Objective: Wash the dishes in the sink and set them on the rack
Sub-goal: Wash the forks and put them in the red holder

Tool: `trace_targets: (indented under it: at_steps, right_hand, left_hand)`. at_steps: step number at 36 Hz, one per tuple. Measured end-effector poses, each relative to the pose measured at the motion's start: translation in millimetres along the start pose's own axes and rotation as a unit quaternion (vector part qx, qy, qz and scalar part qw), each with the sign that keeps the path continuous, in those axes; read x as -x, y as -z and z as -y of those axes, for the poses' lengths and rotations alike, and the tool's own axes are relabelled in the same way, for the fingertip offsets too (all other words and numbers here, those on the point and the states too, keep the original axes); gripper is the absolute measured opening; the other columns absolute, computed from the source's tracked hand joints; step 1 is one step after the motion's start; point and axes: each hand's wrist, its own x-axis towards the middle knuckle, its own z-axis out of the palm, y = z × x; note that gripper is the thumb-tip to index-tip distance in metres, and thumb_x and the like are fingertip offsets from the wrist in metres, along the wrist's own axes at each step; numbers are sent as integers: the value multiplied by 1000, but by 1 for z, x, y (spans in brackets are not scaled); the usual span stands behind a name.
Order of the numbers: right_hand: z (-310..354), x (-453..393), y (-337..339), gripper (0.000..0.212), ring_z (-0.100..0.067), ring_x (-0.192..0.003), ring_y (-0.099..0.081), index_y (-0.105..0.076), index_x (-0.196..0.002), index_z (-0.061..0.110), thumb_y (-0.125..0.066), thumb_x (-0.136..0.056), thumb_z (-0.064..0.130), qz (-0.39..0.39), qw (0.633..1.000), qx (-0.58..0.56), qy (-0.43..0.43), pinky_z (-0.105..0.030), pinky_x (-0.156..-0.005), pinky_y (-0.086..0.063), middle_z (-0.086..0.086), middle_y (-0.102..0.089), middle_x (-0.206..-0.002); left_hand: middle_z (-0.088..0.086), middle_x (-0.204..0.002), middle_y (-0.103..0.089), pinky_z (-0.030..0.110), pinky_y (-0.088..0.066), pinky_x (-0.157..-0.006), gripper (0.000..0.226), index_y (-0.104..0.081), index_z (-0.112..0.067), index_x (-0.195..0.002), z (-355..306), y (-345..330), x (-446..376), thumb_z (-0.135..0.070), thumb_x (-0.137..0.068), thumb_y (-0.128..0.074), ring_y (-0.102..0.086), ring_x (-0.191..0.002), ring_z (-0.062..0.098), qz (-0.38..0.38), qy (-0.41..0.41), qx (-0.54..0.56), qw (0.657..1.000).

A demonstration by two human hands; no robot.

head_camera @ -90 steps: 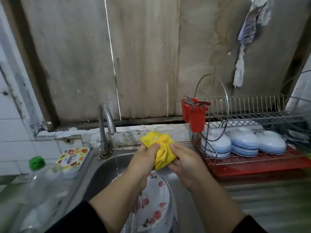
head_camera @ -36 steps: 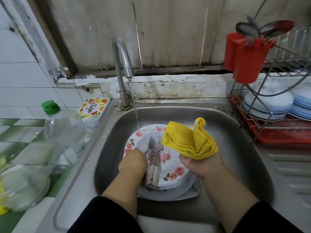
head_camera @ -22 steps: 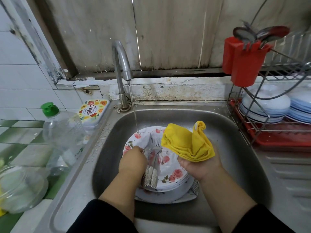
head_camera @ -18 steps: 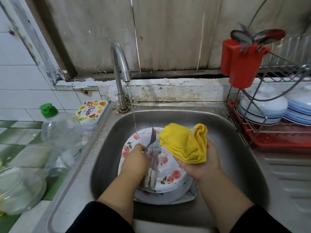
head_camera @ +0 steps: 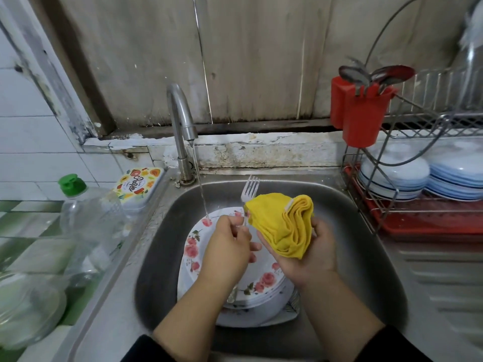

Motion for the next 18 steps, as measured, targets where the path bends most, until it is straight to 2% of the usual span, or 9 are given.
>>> trace_targets:
  at_steps: [2, 5, 7, 9, 11, 13, 14, 16, 18]
  right_hand:
    - [-1, 0, 0, 35, -38, -104, -58, -78, -69, 14, -48, -69, 30, 11, 1000, 1, 3, -52, -97, -42, -15, -73, -94]
    - [1, -1, 1, 34, -37, -101, -60, -78, -68, 15, -48, -71, 29, 7, 1000, 2, -7, -54, -85, -48, -15, -73, -94]
    - [1, 0, 2, 36, -36, -95, -61, -78, -68, 14, -47, -79, 28, 14, 1000, 17, -14, -49, -89, -48, -15, -72, -92]
    - [-2, 2, -2, 27, -31, -84, -64, -77, -70, 12, -58, -72, 31, 43, 996, 71, -31, -41, -80, -50, -14, -71, -87]
    - [-8, 1, -3, 39, -27, -78, -67, -75, -92, 6, -67, -65, 34, 41, 986, 153, -49, -36, -66, -53, -16, -70, -92]
    - [-14, -4, 3, 64, -29, -84, -67, -59, -120, -2, -72, -70, 35, -4, 979, 199, -39, -36, -64, -56, -22, -66, -106]
    - [-15, -6, 6, 65, -28, -79, -67, -55, -122, -3, -70, -71, 33, -19, 977, 213, -26, -34, -58, -55, -22, -66, -102]
    - [-15, -9, 10, 47, -24, -58, -65, -55, -114, 1, -62, -76, 27, -39, 972, 233, -1, -28, -41, -49, -15, -68, -81]
    - [-12, -9, 11, 25, -22, -54, -64, -59, -105, 4, -58, -86, 20, -60, 967, 247, 16, -28, -39, -48, -10, -68, -72]
  left_hand:
    - [3, -81, -52, 20, -47, -45, 14, -43, -23, -93, -5, 2, 5, -12, -100, -40, -62, -54, 1, -15, -9, 30, 999]
    - [3, -80, -54, 15, -43, -41, 7, -45, -17, -101, -8, 7, 10, -11, -100, -40, -58, -47, -1, -16, -30, 34, 999]
    - [4, -81, -55, 17, -42, -43, 9, -48, -17, -101, -6, 7, 11, -11, -100, -41, -55, -44, 0, 13, -42, 11, 999]
    - [1, -78, -58, 20, -43, -49, 15, -47, -24, -92, -2, 6, 13, -12, -99, -42, -52, -46, 2, 53, -51, -28, 997]
    - [-4, -71, -58, 22, -41, -51, 19, -48, -25, -86, 2, 5, 13, -13, -99, -42, -49, -48, 4, 95, -53, -72, 991]
    - [-8, -68, -55, 23, -39, -51, 19, -48, -24, -83, 4, 6, 14, -15, -99, -42, -46, -51, 4, 128, -48, -109, 985]
    - [-9, -68, -55, 22, -38, -49, 19, -48, -24, -83, 4, 7, 15, -16, -99, -42, -45, -51, 4, 144, -38, -113, 982]
    - [-6, -71, -56, 20, -35, -44, 17, -47, -21, -83, 2, 11, 16, -13, -98, -43, -43, -47, 4, 172, 1, -96, 980]
    - [-1, -72, -56, 18, -32, -41, 17, -46, -18, -83, 0, 14, 16, -10, -98, -43, -40, -44, 5, 190, 40, -72, 978]
